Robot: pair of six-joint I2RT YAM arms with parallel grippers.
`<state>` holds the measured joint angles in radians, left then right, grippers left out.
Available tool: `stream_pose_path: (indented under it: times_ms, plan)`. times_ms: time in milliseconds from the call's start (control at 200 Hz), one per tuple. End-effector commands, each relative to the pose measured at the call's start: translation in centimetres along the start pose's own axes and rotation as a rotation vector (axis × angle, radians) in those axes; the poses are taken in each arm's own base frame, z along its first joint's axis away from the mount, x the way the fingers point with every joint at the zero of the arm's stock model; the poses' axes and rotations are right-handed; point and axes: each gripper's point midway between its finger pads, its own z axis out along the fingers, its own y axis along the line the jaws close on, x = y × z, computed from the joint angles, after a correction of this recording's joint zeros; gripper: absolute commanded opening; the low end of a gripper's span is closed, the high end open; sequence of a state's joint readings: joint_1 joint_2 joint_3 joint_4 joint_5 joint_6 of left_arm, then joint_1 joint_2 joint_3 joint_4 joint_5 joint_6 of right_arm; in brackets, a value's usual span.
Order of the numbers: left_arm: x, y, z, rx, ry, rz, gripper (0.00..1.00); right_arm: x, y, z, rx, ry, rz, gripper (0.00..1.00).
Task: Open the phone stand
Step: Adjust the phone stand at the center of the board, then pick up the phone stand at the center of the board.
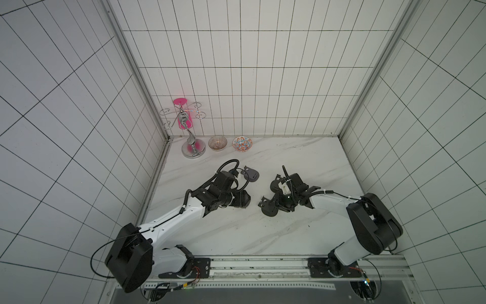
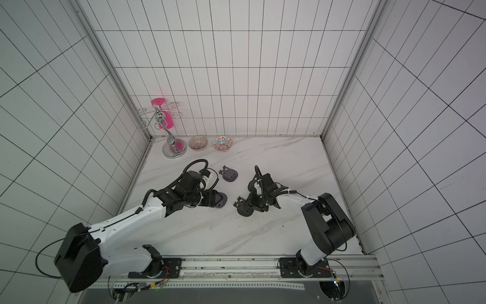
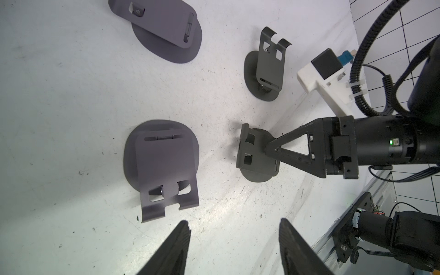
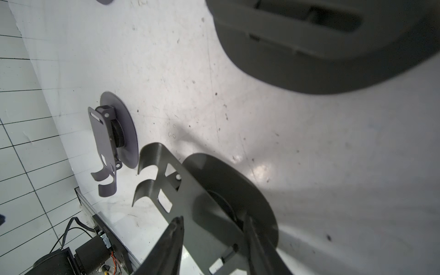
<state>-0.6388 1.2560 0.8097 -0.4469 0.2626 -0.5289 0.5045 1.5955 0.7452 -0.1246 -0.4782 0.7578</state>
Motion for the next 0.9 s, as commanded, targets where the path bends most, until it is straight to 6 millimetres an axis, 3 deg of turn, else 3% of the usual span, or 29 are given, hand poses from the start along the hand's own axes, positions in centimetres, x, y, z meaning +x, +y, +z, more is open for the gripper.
stream_pose_path:
  times_ms: [0,90,210,260,355,465,580,715,895]
  plan:
    - [-0.8,-0.8,-0.6,0.016,-0.027,0.027,0.61,-1.4,-1.3,0.5,0.042,0.013,0.009,0.45]
    - [-0.8,-0.9,-0.6,0.024,-0.027,0.036,0.59,-3.0,-1.2,0.5,0.024,0.016,-0.007,0.47]
    - [-0.7,-1.1,-0.4,0.035,-0.013,0.046,0.48,-5.3,-0.9,0.5,0.02,0.017,-0.045,0.47]
    - [-0.6,-1.1,-0.2,0.036,-0.002,0.051,0.43,-6.1,-0.6,0.0,0.036,0.016,-0.056,0.46]
    - [-0.1,-1.0,0.6,0.04,0.033,0.055,0.44,-6.5,-0.1,-2.0,0.067,-0.006,-0.068,0.47]
    - [0.1,-1.0,1.5,0.033,0.062,0.074,0.55,-4.1,-0.5,-3.6,0.072,-0.002,-0.02,0.5]
    - [0.1,-1.8,2.6,0.039,0.089,0.121,0.6,-0.8,-1.9,-3.9,0.071,0.008,0.036,0.56]
    - [0.5,-3.0,4.6,0.048,0.124,0.152,0.59,1.8,-2.7,-3.6,0.044,-0.007,0.064,0.58]
    - [1.3,-3.1,7.3,0.068,0.175,0.135,0.54,3.3,-3.3,-3.6,0.089,0.004,0.021,0.53]
